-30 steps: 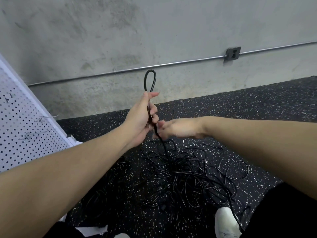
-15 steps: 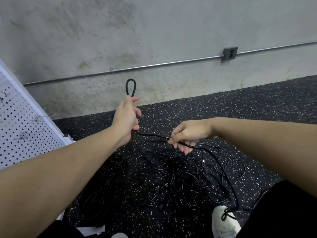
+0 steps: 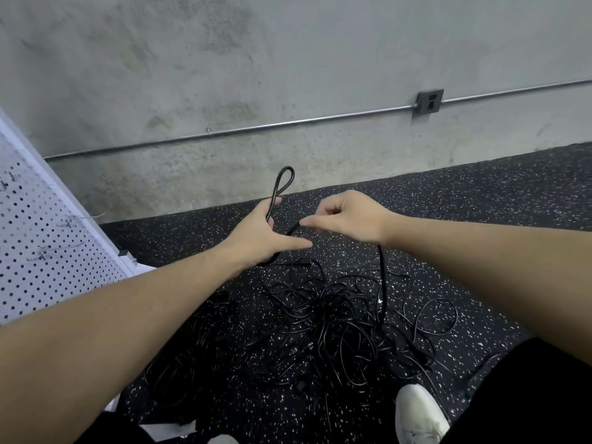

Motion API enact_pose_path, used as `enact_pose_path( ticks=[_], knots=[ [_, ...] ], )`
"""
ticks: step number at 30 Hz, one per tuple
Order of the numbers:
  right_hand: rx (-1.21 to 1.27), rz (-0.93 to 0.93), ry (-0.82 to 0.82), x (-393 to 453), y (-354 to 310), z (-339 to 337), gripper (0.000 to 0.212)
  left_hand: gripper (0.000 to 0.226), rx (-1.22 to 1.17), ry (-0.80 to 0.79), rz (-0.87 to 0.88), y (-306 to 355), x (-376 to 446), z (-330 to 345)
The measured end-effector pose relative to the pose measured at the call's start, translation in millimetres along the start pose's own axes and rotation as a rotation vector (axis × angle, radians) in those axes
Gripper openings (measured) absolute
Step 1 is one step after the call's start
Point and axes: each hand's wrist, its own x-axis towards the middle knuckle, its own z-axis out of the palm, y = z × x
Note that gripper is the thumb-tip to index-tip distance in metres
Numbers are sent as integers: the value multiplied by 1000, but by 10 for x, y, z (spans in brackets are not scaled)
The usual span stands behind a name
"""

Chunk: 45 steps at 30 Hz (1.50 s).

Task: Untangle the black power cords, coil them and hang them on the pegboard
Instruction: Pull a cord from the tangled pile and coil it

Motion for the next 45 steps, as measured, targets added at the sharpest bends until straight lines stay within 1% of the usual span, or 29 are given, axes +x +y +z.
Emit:
enact_pose_path(
  ticks=[2, 4, 6, 8, 10, 12, 15, 17, 19, 20, 22, 24, 25, 27, 29, 32, 35, 38, 40, 42, 45],
  knots=[
    [15, 10, 44, 20, -17, 12, 44, 83, 39, 32, -16, -40, 43, 39],
    [32, 57, 62, 35, -54, 12, 48, 69, 35, 41, -14, -57, 71, 41],
    [17, 142, 14, 33, -94, -16, 49, 62, 42, 47, -3, -69, 98, 40],
    [36, 205, -103, -1, -80, -65, 48, 57, 27, 49, -3, -83, 92, 45],
    [85, 220, -212, -45, -26, -122, 37, 56, -6, 57, -14, -110, 91, 52],
    [144, 213, -228, -72, 26, -161, 27, 58, -52, 71, -30, -137, 116, 33],
    [147, 181, -100, -50, 33, -182, 28, 55, -81, 34, -1, -142, 120, 30],
    [146, 181, 28, -16, 15, -184, 37, 50, -96, -18, 28, -140, 100, 43],
    [164, 199, 177, 20, 7, -195, 45, 41, -109, -57, 62, -125, 82, 63],
    [197, 212, 219, 33, 4, -208, 46, 34, -107, -70, 76, -114, 74, 72],
    [354, 244, 208, 64, 17, -218, 37, 26, -97, -96, 84, -105, 64, 87],
    [510, 260, 155, 91, 17, -224, 25, 24, -81, -114, 78, -117, 53, 102],
    [565, 257, 149, 107, 14, -220, 22, 23, -89, -114, 75, -117, 46, 106],
    [606, 254, 206, 128, -7, -194, 20, 21, -144, -98, 76, -101, 36, 100],
    [581, 259, 284, 141, -30, -153, 20, 20, -174, -100, 93, -63, 31, 103],
    [680, 281, 300, 150, -63, -85, 18, 18, -152, -153, 128, -13, 7, 155],
    [830, 348, 229, 135, -114, -77, 23, 15, -181, -191, 136, 0, -17, 180],
    [849, 392, 171, 111, -155, -86, 35, 14, -188, -231, 117, -5, -39, 155],
    [919, 398, 233, 131, -198, -74, 36, 11, -208, -255, 97, 16, -51, 166],
    [1067, 400, 304, 172, -274, -50, 36, 12, -260, -255, 79, 62, -45, 194],
    [1214, 374, 343, 228, -406, -17, 35, 23, -281, -230, 67, 118, -24, 224]
  ],
)
